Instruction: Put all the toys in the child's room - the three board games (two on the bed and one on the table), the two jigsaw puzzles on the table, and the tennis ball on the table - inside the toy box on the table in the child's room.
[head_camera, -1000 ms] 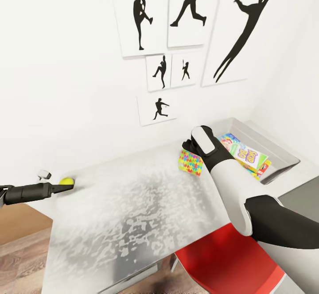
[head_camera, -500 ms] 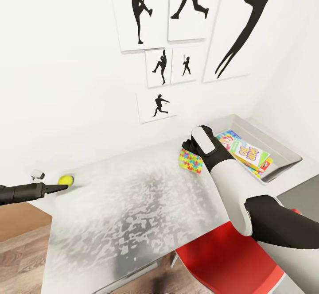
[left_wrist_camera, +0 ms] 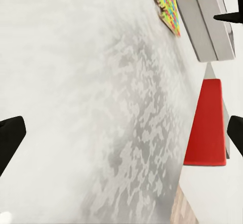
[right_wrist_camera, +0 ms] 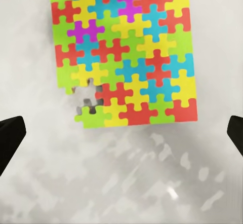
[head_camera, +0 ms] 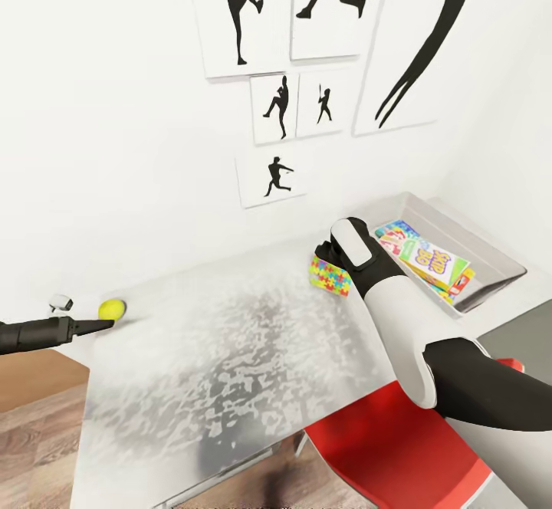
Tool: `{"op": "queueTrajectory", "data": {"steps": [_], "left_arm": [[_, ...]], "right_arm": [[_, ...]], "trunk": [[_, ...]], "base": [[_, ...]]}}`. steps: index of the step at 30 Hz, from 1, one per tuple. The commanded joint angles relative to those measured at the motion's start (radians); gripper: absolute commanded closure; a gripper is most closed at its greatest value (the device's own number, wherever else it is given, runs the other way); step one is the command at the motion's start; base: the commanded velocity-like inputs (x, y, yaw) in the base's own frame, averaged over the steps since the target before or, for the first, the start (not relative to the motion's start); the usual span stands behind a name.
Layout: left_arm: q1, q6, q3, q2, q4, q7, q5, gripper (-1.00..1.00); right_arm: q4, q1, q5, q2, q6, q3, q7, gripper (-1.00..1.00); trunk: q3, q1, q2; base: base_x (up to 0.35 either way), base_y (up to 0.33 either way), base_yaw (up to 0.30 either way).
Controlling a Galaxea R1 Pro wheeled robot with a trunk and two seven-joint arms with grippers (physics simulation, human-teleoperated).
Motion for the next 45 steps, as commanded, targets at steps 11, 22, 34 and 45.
{"op": "queueTrajectory", "data": {"steps": [11,22,34,45], "left_arm": [[-0.001,0.011,-0.005,0.002,0.0,-0.003,0.004,-1.0],[-0.001,0.011,-0.005,0.001,0.0,-0.003,0.004,-1.0],[-0.001,0.009,-0.005,0.002,0.0,-0.003,0.002,-1.0],[-0.001,0.009,-0.005,0.002,0.0,-0.003,0.002,-1.0]], "right_arm": [[-0.001,-0.001,-0.007,-0.001,0.004,0.004,-0.008,-1.0],[-0.002,-0.001,-0.007,-0.002,0.005,0.005,-0.008,-1.0],[-0.006,-0.002,-0.009,-0.008,0.009,0.006,-0.009,-1.0],[-0.009,-0.004,-0.009,-0.024,0.012,0.004,-0.009,-1.0]], "trunk": [[-0.02,0.001,-0.002],[-0.037,0.001,-0.002],[-0.057,0.001,-0.002],[-0.074,0.001,-0.002]], "base": [[0.0,0.0,0.0],[0.0,0.0,0.0],[0.0,0.0,0.0],[0.0,0.0,0.0]]}}
